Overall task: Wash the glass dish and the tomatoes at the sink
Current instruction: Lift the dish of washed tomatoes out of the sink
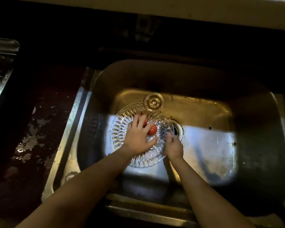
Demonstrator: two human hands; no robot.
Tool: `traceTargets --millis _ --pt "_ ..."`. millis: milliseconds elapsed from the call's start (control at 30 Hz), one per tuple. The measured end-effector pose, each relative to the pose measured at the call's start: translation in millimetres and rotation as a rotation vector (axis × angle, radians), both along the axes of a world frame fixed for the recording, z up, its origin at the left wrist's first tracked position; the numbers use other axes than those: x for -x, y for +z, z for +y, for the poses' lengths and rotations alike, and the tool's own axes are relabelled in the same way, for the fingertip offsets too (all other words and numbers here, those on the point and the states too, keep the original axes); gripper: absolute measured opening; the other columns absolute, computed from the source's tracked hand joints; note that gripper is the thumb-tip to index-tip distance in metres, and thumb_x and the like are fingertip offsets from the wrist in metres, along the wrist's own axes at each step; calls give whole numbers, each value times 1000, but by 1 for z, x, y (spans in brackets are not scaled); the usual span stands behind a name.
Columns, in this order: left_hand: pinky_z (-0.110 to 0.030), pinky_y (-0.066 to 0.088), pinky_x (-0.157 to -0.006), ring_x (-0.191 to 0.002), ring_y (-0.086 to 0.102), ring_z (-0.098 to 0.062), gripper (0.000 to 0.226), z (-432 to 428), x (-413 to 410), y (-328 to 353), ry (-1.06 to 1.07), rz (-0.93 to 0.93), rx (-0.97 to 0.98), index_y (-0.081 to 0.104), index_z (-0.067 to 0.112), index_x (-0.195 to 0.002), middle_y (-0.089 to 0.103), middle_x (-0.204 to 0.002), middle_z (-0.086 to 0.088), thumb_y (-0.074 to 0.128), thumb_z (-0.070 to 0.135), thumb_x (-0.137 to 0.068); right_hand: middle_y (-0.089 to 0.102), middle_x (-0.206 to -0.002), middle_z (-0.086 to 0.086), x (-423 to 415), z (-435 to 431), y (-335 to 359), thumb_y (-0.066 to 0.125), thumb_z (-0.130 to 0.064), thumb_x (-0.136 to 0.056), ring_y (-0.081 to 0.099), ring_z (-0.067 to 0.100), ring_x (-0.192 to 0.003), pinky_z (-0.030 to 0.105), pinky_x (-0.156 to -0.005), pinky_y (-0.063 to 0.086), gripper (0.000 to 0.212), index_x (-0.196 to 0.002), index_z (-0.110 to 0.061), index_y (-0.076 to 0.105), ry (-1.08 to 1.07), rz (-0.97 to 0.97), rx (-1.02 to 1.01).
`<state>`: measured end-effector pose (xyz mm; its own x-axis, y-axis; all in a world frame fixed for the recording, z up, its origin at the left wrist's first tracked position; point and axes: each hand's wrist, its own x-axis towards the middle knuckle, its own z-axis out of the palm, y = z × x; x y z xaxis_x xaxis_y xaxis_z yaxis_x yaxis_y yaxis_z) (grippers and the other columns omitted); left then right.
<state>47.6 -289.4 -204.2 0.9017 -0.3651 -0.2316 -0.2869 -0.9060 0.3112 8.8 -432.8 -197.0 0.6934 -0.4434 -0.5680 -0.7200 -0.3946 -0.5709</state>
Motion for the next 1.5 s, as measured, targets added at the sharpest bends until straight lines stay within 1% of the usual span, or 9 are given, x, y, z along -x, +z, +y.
traceTargets --millis 133,300,433,600,733,867,1233,1400,1500 --pt "-55 13 -111 -143 8 -32 61 -10 -6 13 91 41 76 27 41 -136 21 -153 -1 45 60 -80 57 -79 10 -4 -2 14 32 -28 -101 52 23 -77 28 -60 35 33 -83 -10 54 -67 -186 -91" --pt "-55 27 -108 -138 19 -30 56 -15 -22 44 101 181 135 34 38 -133 32 -146 -3 56 47 -82 59 -77 15 -9 -6 46 35 -27 -100 55 25 -75 38 -72 45 38 -78 -8 59 -114 -175 -69" --pt "-52 33 -105 -132 26 -29 53 -22 -31 74 125 278 190 36 38 -131 36 -141 -2 56 45 -83 59 -86 19 -22 -14 81 40 -27 -97 57 31 -84 44 -78 48 38 -90 2 64 -125 -111 -29" --pt "-47 31 -107 -132 29 -31 55 -18 -44 108 114 438 282 40 35 -133 35 -144 -4 59 45 -83 52 -69 17 -35 -15 127 47 -24 -94 48 27 -62 28 -48 28 34 -75 2 57 -151 -47 32" --pt "-47 34 -106 -128 33 -31 59 -8 -47 129 135 517 406 39 29 -137 35 -141 -5 60 44 -84 47 -57 12 -43 -7 164 44 -15 -94 41 21 -46 26 -43 26 30 -73 3 55 -130 19 120" --pt "-52 38 -104 -125 39 -32 58 2 -44 141 137 537 482 42 25 -135 36 -138 -6 61 41 -83 47 -59 13 -43 6 184 40 -9 -93 41 21 -46 27 -42 27 26 -84 6 59 -96 25 192" --pt "-49 44 -100 -120 44 -33 66 21 -25 158 139 641 568 37 24 -139 31 -140 -6 63 43 -82 49 -60 13 -22 33 217 44 -7 -90 46 24 -53 33 -53 40 27 -64 -1 52 -95 39 306" --pt "-38 43 -95 -118 46 -29 62 25 -23 181 176 537 627 44 20 -135 36 -134 -7 64 44 -80 54 -75 17 -21 37 242 45 -9 -89 53 31 -69 36 -62 42 18 -85 4 57 -85 -60 274" --pt "-39 40 -99 -121 44 -29 61 35 -26 202 195 421 581 45 21 -133 35 -136 -5 63 48 -80 53 -73 14 -21 42 257 45 -14 -91 49 25 -61 31 -53 37 19 -85 0 56 -45 -138 261"
